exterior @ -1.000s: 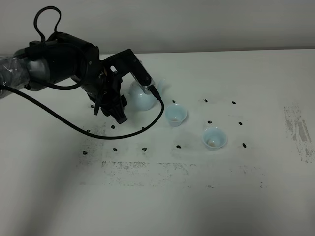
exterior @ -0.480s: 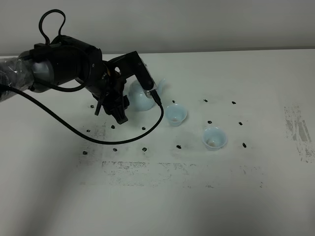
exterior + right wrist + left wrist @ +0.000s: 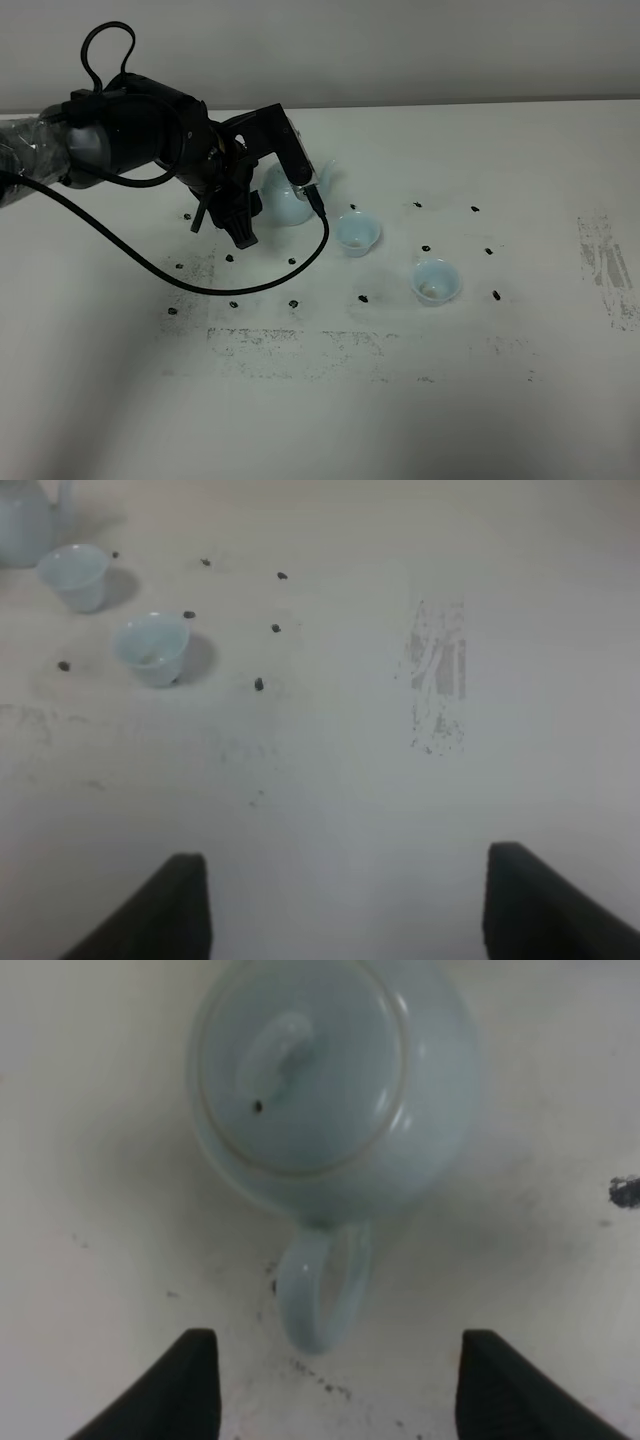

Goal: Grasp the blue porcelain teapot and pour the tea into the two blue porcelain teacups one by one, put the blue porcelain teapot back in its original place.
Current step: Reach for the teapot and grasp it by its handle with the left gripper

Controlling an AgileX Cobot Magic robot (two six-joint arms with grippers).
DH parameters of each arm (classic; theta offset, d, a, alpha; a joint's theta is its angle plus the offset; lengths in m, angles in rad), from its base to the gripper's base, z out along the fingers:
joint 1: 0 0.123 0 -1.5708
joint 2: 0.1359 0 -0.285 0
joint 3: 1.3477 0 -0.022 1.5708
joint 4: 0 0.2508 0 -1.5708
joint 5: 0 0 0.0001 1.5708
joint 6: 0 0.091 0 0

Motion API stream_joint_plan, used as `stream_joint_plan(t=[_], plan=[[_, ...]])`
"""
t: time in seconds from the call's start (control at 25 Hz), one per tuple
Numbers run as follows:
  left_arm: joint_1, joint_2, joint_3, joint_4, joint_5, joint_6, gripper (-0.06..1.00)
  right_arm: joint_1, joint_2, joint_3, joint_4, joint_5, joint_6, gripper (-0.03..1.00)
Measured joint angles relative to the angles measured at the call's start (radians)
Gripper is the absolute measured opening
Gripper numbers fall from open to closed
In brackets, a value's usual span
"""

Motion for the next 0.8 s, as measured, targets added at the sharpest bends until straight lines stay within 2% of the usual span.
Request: stream_joint_plan(t=[0.8], plan=[[0.0,0.035,0.0,-0.019,0.013,0.004,0.49,0.0,0.0,0.0,0.0,0.0,0.0,0.56]])
